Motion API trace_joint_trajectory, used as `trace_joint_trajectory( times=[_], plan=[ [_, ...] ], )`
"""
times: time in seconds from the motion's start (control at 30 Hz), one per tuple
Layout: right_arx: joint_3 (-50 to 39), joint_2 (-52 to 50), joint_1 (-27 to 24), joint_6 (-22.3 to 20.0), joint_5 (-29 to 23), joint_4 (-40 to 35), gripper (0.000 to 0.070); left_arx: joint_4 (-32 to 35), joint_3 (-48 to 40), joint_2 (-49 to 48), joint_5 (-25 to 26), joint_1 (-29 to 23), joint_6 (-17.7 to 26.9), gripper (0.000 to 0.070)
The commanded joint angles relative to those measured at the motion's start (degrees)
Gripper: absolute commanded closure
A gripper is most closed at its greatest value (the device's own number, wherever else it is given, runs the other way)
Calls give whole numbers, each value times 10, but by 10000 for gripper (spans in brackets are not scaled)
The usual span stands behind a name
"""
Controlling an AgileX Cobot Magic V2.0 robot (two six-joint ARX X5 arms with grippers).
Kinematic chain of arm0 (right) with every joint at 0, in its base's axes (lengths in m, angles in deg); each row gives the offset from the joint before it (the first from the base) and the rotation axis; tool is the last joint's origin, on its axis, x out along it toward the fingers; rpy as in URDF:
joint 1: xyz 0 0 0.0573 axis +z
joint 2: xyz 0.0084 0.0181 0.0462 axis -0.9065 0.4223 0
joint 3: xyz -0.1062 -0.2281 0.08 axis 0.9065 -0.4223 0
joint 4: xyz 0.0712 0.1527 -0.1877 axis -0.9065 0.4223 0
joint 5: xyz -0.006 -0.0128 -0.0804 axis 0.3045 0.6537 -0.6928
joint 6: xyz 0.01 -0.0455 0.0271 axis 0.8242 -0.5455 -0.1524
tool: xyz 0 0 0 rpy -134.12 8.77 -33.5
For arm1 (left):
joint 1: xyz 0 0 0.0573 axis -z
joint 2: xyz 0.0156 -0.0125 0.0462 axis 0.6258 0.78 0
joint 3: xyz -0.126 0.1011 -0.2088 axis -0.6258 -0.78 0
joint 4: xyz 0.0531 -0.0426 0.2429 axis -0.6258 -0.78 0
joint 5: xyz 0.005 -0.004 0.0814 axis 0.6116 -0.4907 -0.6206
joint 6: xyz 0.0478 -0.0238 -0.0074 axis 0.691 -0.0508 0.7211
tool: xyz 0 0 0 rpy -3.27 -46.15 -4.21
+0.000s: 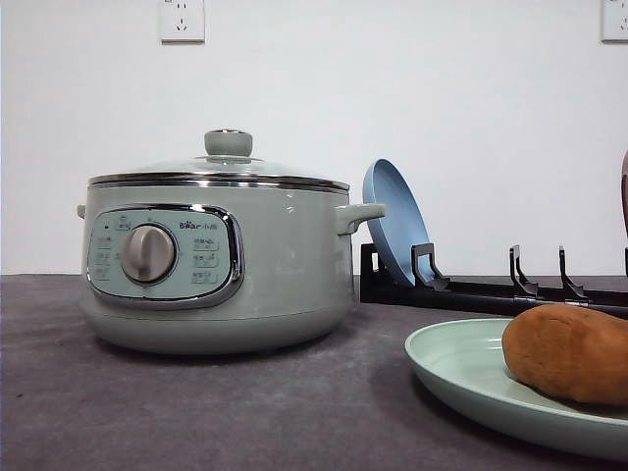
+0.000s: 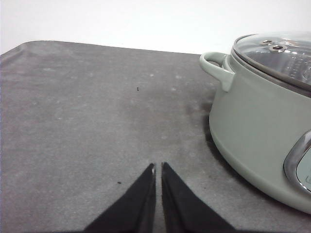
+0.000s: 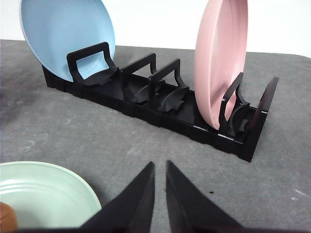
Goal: Transfer potato from steamer to green plate
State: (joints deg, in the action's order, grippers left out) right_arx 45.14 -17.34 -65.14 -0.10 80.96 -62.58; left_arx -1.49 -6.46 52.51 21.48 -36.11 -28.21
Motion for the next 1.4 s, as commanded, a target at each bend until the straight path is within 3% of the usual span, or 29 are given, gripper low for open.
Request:
trace_joint_trajectory(
  times=[0.0, 1.37],
  plan=[
    [-3, -1, 0, 8, -2, -6, 669, -3, -12, -1, -3, -1, 5, 684],
    [-3, -1, 0, 8, -2, -6, 669, -3, -12, -1, -3, -1, 5, 684]
  ],
)
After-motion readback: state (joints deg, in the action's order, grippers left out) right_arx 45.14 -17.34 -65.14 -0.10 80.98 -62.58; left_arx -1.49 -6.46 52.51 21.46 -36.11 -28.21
